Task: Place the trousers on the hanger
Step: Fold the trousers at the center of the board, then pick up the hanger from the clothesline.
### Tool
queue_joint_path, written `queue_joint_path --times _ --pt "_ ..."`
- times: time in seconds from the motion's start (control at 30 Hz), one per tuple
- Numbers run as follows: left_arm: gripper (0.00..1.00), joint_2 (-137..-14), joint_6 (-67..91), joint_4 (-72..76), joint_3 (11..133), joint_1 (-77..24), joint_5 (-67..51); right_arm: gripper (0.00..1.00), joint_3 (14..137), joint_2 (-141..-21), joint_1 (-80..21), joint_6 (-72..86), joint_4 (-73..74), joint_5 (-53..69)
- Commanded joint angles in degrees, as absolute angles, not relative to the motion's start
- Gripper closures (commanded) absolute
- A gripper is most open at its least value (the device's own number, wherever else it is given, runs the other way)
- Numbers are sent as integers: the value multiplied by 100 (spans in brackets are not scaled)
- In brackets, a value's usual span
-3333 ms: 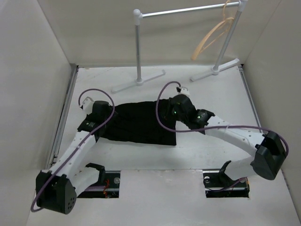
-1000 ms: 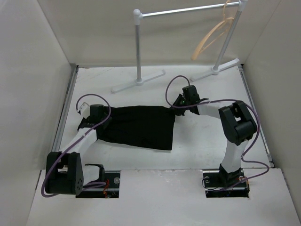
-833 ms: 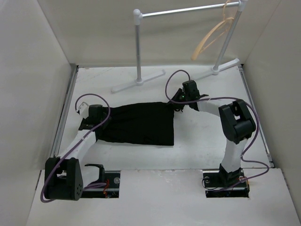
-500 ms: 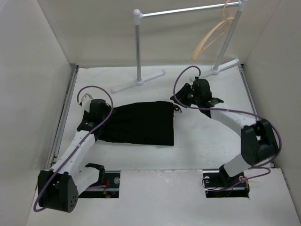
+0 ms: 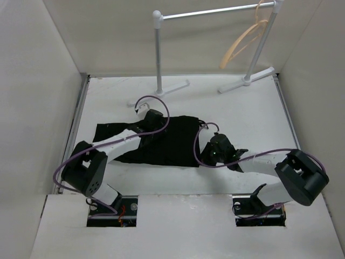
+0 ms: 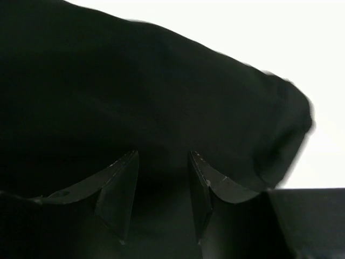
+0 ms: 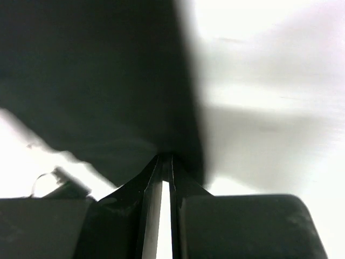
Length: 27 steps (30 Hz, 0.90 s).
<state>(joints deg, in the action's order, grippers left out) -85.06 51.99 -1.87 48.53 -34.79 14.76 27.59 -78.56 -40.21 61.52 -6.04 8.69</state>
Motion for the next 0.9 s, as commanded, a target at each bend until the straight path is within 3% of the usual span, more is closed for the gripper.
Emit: queue_joint_path --times 0.0,0.1,0.17,0.43,0.5,0.57,0.63,0.87 --pt "61 -8648 5168 44 4923 -3091 1652 85 2576 -8007 -4030 6433 -1310 624" --pt "60 -8500 5177 0 4729 -2879 1617 80 2453 -7666 -4030 6442 -1213 624" --pt "57 -8176 5151 35 4632 -2913 1661 69 2426 -7236 -4030 6425 -986 580" --pt "52 -7085 5037 -298 4623 -2861 1618 45 2952 -6100 -3819 5969 350 563" --pt "52 -6909 4905 -482 4597 -2843 1608 52 3198 -5986 -3688 5706 518 563" --pt "53 -6760 4782 -711 4527 -2860 1600 69 3645 -5915 -3346 5433 685 667" --pt "56 -6593 4720 -896 4395 -2931 1600 79 4347 -5941 -2994 5108 826 887" --pt "67 -5898 4851 -1239 3797 -3589 1608 79 7248 -6696 -1755 4272 1397 1230"
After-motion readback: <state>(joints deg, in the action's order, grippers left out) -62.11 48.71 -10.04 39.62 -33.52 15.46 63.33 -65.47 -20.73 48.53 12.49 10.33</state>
